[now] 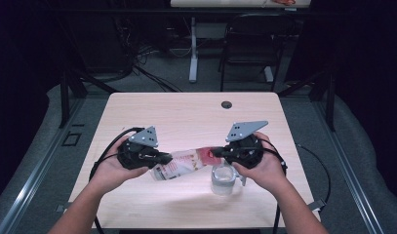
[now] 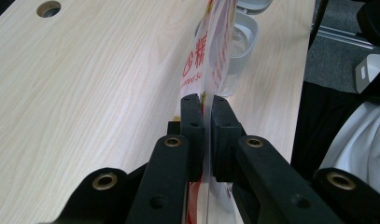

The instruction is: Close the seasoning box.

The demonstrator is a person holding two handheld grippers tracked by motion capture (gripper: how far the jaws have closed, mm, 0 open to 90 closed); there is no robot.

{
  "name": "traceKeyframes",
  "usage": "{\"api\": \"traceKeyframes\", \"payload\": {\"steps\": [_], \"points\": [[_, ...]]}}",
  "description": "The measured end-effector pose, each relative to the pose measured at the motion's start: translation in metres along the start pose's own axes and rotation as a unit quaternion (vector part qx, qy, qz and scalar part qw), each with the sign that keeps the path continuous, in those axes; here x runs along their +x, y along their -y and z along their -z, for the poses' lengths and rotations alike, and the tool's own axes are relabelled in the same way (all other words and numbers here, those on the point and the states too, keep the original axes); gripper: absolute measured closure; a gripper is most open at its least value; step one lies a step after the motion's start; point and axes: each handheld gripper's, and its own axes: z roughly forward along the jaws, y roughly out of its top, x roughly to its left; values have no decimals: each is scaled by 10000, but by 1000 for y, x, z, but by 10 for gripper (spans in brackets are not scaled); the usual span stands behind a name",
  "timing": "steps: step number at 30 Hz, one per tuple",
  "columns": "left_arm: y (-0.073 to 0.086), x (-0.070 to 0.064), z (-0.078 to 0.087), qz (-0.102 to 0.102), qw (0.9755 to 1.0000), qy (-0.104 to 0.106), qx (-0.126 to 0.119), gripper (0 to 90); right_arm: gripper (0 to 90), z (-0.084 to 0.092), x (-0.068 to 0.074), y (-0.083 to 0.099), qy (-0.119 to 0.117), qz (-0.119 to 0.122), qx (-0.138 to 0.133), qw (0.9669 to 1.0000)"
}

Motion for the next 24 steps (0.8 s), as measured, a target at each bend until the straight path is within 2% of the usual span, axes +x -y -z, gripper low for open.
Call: {"api": "traceKeyframes", "payload": {"steps": [6, 24], "points": [[-3, 1, 1, 20, 10000, 27, -21, 871, 899, 3, 1, 0, 11, 24, 17, 10000], [-17, -3, -1, -168, 9998, 71, 108, 889, 883, 10, -1, 10, 19, -57, 40, 10000]]}}
